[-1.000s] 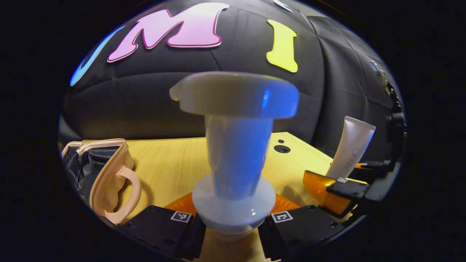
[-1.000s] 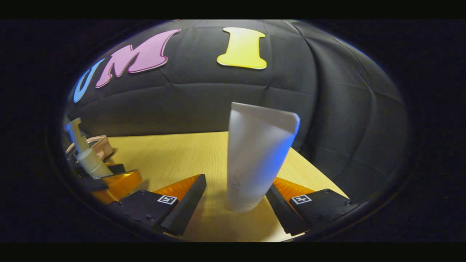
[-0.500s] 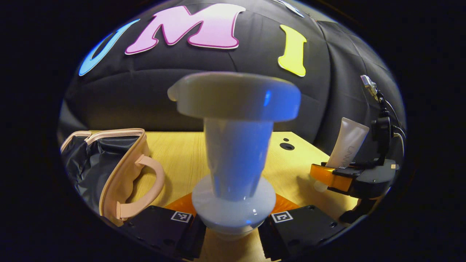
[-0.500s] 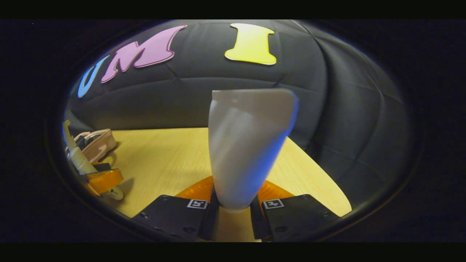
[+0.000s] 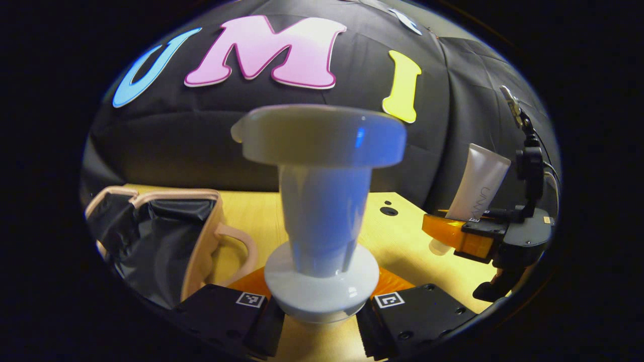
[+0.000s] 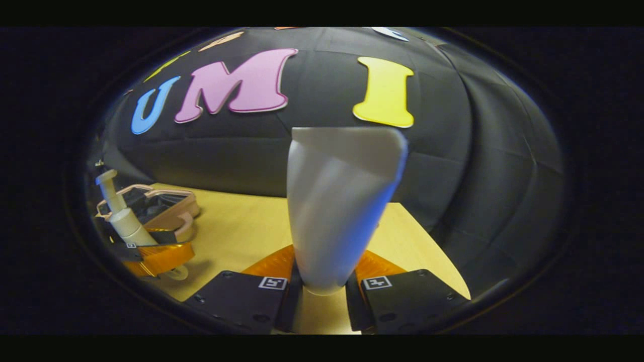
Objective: First open the suitcase, pack the skin care products into it, and then close the suitcase.
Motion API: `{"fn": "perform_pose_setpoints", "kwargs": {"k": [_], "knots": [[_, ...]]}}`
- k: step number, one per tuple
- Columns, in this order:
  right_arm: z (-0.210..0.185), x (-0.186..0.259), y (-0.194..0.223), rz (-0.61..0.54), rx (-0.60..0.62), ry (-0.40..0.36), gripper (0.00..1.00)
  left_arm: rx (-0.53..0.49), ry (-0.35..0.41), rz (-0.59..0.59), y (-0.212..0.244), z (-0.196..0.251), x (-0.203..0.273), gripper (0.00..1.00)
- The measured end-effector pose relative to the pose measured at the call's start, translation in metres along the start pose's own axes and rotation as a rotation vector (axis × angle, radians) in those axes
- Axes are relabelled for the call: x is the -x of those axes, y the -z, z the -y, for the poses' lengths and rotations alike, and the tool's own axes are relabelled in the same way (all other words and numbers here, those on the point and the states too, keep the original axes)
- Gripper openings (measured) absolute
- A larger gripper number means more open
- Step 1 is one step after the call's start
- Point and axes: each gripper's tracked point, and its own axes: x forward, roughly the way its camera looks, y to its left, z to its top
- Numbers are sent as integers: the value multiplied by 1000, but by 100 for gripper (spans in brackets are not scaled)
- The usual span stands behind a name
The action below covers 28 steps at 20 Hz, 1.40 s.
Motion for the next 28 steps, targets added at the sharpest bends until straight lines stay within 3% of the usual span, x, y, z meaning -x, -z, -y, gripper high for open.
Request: {"fn": "perform_pose_setpoints", "kwargs": {"k": [1,3,6,8,11,15,19,23,25,28], "knots": [[-14,5,-8,12,-3,-21,35,17,10,9,-11,-3,10,64],[-45,14,-21,30,-5,-63,39,52,9,25,-31,-19,30,64],[-98,25,-33,40,-8,-143,43,88,-44,42,-55,-67,59,64],[-130,31,-42,52,-3,-192,39,70,-106,48,-64,-109,70,64],[-176,38,-53,58,-19,-257,40,19,-208,-19,-55,-178,78,64],[-224,43,-64,73,-34,-319,39,70,-232,-188,-16,-235,69,64],[-251,48,-68,65,-66,-360,40,13,-193,-394,29,-261,47,64],[-251,44,-64,62,-56,-367,39,5,-173,-576,63,-266,35,64],[-251,41,-57,27,-92,-376,40,0,-183,-607,62,-269,25,68],[-252,37,-56,18,-96,-369,39,59,-205,-681,70,-277,21,65]]}}
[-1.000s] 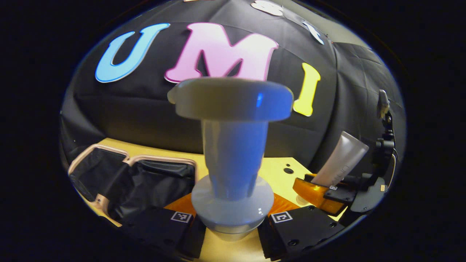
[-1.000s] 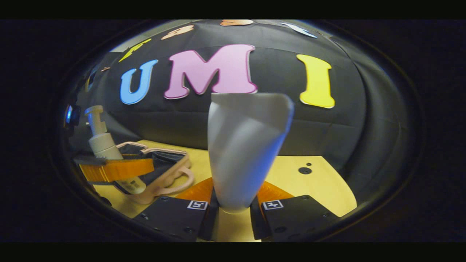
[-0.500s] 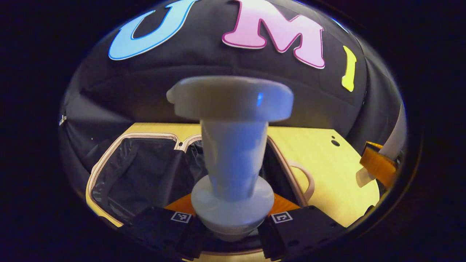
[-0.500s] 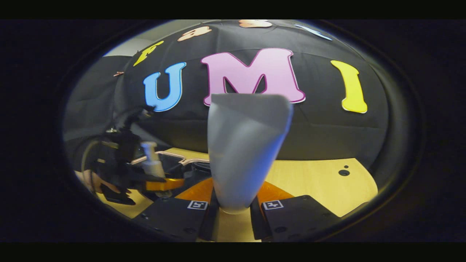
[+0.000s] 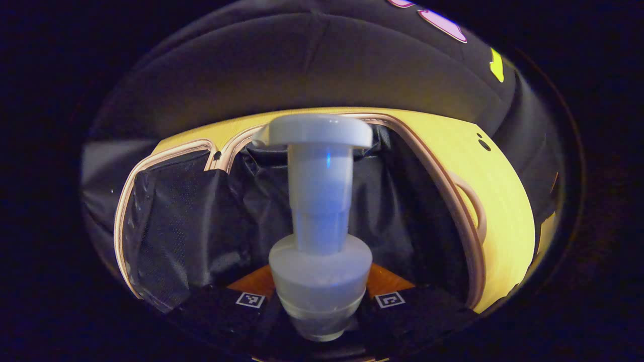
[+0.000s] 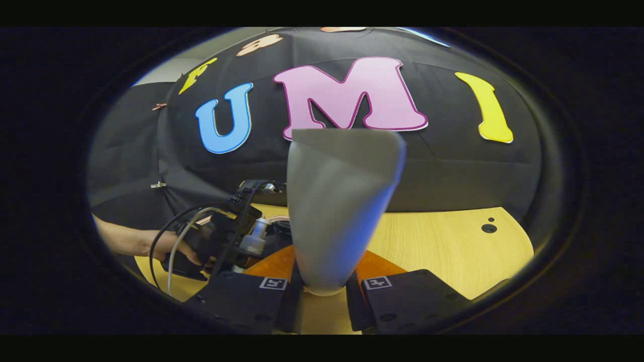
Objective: First open the suitcase, pack the skin care products into it, and then close the suitcase.
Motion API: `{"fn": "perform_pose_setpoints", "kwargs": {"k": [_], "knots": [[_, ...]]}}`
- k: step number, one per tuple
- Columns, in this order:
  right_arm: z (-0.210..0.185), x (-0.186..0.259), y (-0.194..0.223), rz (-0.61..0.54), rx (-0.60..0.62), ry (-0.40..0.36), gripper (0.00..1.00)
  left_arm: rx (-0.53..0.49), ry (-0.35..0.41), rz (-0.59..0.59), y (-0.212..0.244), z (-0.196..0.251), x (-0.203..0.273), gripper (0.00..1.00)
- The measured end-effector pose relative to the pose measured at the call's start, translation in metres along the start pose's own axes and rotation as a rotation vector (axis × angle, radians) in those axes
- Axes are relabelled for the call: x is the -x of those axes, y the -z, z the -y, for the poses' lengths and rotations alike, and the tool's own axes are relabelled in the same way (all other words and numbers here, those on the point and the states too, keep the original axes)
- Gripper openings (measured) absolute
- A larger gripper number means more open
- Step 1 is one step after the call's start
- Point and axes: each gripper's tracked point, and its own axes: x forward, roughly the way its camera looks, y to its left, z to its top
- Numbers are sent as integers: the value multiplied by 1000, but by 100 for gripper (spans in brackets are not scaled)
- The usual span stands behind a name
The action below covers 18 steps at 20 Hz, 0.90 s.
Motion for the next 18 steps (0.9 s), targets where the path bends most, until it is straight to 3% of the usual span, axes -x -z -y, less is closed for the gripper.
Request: {"fn": "perform_pose_setpoints", "kwargs": {"k": [6,8,11,14,18], "knots": [[-11,-8,7,-39,-27,-3,39,60,-70,53,-13,-16,8,70],[-17,-10,4,-42,-9,-7,39,126,-65,189,-36,-15,36,74],[-31,-17,4,-67,14,-17,39,167,-73,364,-62,-31,99,90],[-53,-31,16,-119,-13,-35,39,139,-128,501,-71,-53,156,93],[-79,-57,42,-217,-87,-40,39,111,-165,584,-55,-78,214,93]]}}
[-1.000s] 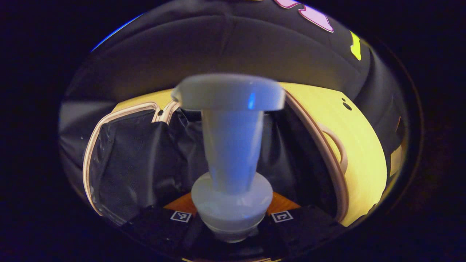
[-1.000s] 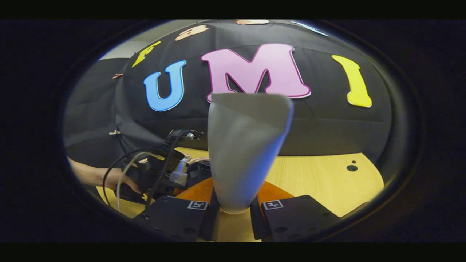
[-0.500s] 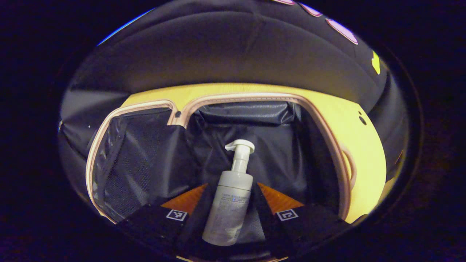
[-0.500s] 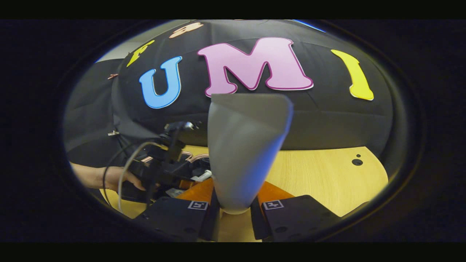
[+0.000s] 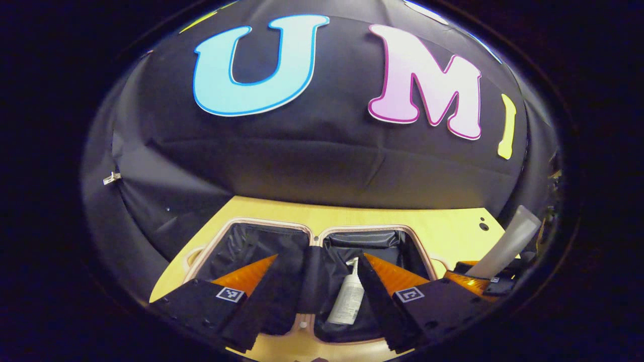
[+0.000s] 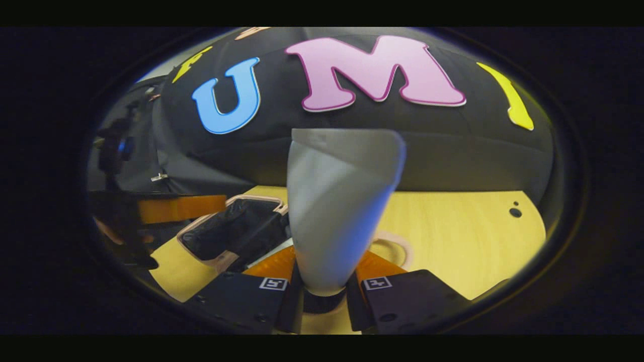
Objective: First open the suitcase, pack the skin care products into it, and then close the suitcase.
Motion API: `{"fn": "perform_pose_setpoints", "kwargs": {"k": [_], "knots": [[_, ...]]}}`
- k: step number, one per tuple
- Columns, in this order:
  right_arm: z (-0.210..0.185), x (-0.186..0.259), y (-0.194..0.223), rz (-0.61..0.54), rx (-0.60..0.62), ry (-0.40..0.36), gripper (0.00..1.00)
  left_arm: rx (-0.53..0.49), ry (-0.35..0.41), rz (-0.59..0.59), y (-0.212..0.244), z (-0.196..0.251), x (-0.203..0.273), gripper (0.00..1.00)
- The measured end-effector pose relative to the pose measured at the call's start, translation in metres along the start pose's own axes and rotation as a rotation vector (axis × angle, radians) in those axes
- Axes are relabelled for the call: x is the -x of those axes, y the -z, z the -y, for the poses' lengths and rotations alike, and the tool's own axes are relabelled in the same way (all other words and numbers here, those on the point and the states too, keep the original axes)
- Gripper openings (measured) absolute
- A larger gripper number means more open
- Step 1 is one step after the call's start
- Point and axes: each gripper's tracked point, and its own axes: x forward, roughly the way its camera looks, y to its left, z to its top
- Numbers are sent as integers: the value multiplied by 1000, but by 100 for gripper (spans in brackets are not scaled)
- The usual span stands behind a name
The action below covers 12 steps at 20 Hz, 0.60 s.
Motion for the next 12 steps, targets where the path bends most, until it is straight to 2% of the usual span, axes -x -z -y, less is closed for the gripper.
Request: {"fn": "perform_pose_setpoints", "kwargs": {"k": [3,8,12], "knots": [[-3,-28,23,-90,-36,28,40,-9,-9,16,0,-25,34,93],[1,-57,74,-263,-30,109,40,42,-22,-3,25,-60,54,93],[0,-66,85,-293,-34,168,40,91,-40,-35,41,-82,59,93]]}}
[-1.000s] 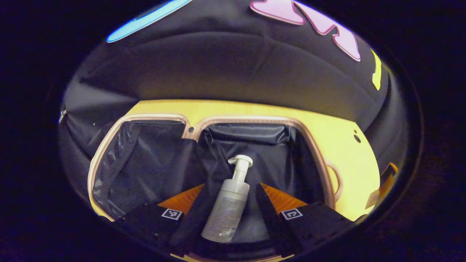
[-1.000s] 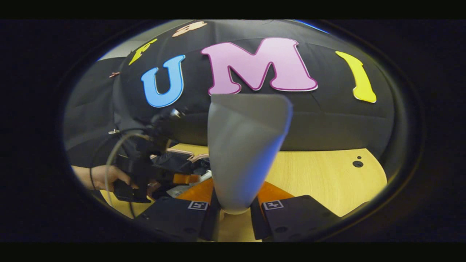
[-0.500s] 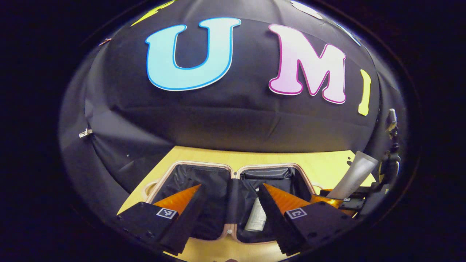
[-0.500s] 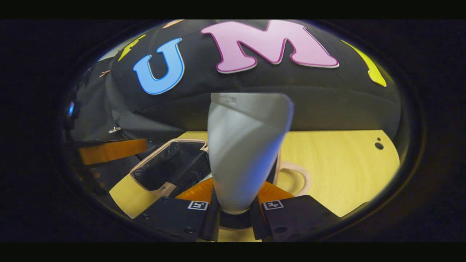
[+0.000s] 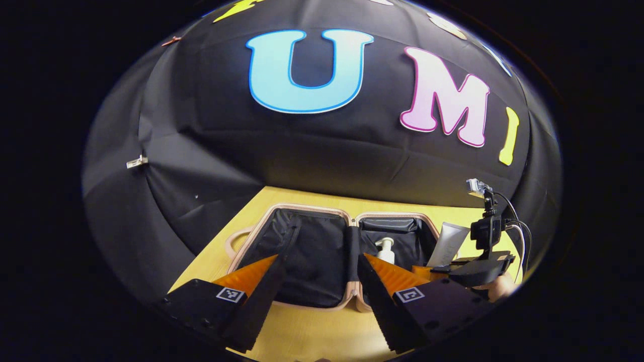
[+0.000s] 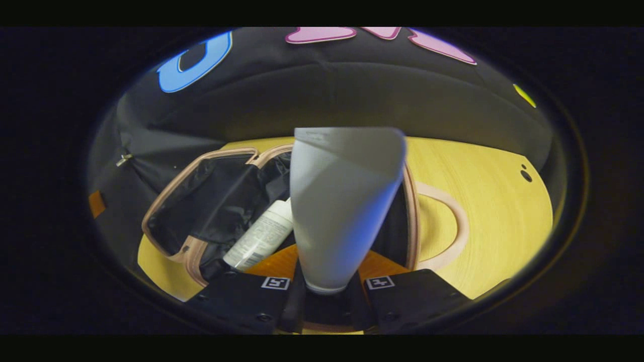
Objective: First open the suitcase, pack the skin care products into it, and then close the suitcase.
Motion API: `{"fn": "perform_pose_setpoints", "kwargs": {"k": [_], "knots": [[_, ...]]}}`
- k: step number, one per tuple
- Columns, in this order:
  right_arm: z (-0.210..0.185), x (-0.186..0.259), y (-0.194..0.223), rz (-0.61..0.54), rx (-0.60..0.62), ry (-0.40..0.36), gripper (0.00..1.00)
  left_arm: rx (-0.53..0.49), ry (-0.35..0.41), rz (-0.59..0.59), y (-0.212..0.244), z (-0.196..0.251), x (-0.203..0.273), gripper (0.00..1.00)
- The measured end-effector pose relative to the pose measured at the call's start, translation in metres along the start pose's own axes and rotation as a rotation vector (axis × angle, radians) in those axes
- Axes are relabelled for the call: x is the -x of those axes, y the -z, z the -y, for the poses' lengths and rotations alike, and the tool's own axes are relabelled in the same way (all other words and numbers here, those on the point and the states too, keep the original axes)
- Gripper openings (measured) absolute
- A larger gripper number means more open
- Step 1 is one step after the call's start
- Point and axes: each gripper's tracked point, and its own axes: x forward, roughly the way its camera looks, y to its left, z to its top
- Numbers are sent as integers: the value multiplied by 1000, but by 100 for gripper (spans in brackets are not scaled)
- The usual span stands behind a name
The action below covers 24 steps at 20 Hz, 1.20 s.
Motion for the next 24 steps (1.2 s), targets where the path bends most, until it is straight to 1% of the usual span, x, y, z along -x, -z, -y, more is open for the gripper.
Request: {"fn": "perform_pose_setpoints", "kwargs": {"k": [3,5,6,7,8,9,11,12,13,14,15,16,19,20,22,24], "knots": [[0,-9,6,-35,-40,31,42,13,-26,1,2,-16,5,93],[5,-5,-9,20,-41,75,47,12,-50,10,2,-28,8,93],[8,-2,-21,65,-32,93,47,12,-60,14,2,-32,9,93],[7,8,-31,97,-32,96,51,15,-72,18,2,-39,9,93],[5,15,-40,120,-35,85,60,20,-78,24,2,-44,9,93],[3,24,-44,138,-32,81,74,27,-88,32,2,-50,8,93],[6,43,-55,184,-3,81,78,33,-113,59,-1,-68,0,93],[8,55,-61,211,12,83,87,29,-129,77,-4,-80,-5,93],[8,69,-68,243,27,77,83,26,-150,84,-7,-95,-12,93],[10,83,-73,273,49,73,94,20,-175,85,-8,-110,-17,93],[16,101,-77,306,75,87,97,17,-198,90,-10,-129,-26,93],[22,122,-84,362,96,97,99,26,-197,93,-13,-142,-36,93],[31,170,-87,456,150,109,99,46,-190,51,-7,-179,-68,93],[34,182,-85,474,174,117,100,40,-189,28,-3,-191,-81,93],[41,206,-80,496,211,133,99,17,-162,-30,6,-211,-112,93],[42,218,-73,496,241,153,99,4,-148,-93,19,-225,-140,93]]}}
